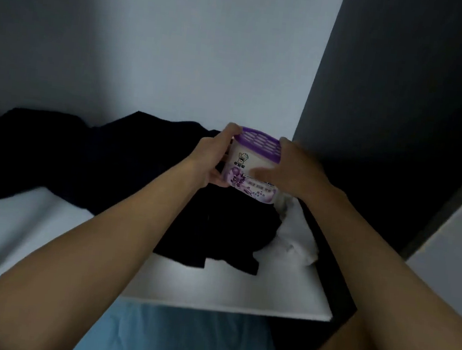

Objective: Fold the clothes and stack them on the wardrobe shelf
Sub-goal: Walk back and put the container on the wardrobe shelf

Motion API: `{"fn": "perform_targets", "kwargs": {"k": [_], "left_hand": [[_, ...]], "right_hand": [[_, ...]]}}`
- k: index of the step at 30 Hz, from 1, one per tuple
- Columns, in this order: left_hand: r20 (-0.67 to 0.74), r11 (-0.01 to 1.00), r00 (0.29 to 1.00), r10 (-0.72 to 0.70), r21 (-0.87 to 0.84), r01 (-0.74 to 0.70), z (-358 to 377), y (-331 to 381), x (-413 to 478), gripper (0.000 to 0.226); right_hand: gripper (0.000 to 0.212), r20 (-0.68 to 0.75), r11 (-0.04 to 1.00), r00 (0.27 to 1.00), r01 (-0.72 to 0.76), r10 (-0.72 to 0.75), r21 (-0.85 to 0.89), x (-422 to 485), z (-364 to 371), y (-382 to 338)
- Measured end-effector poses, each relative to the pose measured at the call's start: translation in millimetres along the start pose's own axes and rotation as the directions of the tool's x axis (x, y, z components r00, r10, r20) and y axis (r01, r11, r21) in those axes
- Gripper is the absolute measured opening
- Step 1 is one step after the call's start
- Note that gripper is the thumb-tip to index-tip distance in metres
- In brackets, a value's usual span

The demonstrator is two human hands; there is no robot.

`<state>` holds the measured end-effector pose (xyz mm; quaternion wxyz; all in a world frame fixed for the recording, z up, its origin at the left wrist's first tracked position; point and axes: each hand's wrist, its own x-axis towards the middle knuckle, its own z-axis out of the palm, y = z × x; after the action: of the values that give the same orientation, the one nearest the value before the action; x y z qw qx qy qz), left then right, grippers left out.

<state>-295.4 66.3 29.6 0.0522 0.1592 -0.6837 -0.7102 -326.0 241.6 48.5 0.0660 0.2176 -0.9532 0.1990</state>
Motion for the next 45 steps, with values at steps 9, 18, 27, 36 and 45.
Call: {"fn": "perform_targets", "kwargs": {"k": [9, 18, 27, 36, 45], "left_hand": [[0.229, 0.995, 0.973, 0.028, 0.087, -0.049, 13.8, 35.0, 135.0, 0.067], [0.224, 0.829, 0.937, 0.267, 0.444, -0.342, 51.1, -7.9, 246.4, 0.028], [0.565, 0.092, 0.795, -0.221, 0.823, -0.56, 60.1, -45.7, 254.2, 0.044], [0.621, 0.109, 0.773, -0.13, 0.784, -0.611, 54.4, -57.4, 254.0, 0.039], [0.559, 0.091, 0.829, -0.002, 0.826, -0.556, 54.4, -62.8, 252.0, 0.041]], "right_hand": [[0.085, -0.213, 0.966, 0.955, -0.233, 0.207, -0.108, 95.3, -0.5, 7.6], [0.091, -0.418, 0.939, 0.881, -0.309, 0.224, -0.149, 155.9, 9.3, 36.9], [0.094, -0.364, 0.939, 0.912, -0.277, 0.189, -0.206, 216.9, 41.5, 65.3], [0.092, -0.181, 0.885, 0.971, -0.218, 0.154, -0.412, 241.2, 107.5, 97.4], [0.082, -0.101, 0.8, 0.977, -0.213, 0.19, -0.562, 244.3, 119.7, 114.4]]}}
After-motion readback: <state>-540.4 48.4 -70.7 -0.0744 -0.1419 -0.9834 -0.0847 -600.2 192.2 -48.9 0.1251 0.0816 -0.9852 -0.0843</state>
